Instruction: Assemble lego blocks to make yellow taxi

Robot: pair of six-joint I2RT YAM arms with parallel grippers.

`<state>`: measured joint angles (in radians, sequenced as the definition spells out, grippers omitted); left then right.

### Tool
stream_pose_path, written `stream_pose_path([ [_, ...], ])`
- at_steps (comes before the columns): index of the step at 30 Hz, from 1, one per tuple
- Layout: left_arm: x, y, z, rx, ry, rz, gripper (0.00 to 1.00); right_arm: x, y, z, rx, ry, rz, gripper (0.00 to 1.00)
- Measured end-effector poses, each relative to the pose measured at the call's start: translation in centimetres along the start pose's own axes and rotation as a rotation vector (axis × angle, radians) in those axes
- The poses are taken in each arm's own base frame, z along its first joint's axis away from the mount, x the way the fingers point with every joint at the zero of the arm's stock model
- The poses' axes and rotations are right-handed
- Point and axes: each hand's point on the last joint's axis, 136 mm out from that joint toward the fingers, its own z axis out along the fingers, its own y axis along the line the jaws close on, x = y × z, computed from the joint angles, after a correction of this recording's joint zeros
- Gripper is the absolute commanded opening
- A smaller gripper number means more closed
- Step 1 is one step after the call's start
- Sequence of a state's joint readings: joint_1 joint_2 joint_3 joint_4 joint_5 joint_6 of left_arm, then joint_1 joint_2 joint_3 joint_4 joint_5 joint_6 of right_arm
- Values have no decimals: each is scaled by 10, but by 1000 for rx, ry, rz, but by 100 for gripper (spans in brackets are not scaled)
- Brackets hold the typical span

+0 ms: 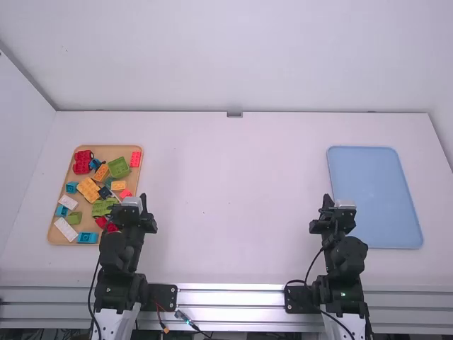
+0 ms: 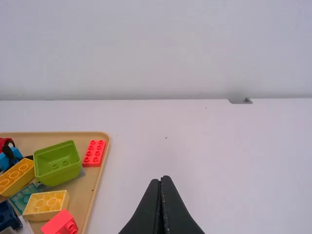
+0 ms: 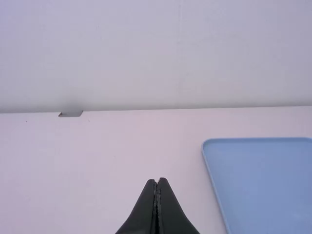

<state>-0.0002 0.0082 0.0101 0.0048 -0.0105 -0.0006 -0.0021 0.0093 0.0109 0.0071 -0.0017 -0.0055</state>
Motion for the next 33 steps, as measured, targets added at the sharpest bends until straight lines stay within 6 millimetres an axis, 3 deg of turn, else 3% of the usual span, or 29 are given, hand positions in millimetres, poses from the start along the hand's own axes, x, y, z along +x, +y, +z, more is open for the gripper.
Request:
stream_pose_path([
  [15,8,0,1,-1,64,1,11,10,0,2,-3,67,-3,11],
  [23,-11,5,1,-31,82,-9,22,-8,1,5,-7,105,-5,22],
  [33,-34,19,3,-119,272,-67,41,-33,2,16,-18,182,-23,41],
])
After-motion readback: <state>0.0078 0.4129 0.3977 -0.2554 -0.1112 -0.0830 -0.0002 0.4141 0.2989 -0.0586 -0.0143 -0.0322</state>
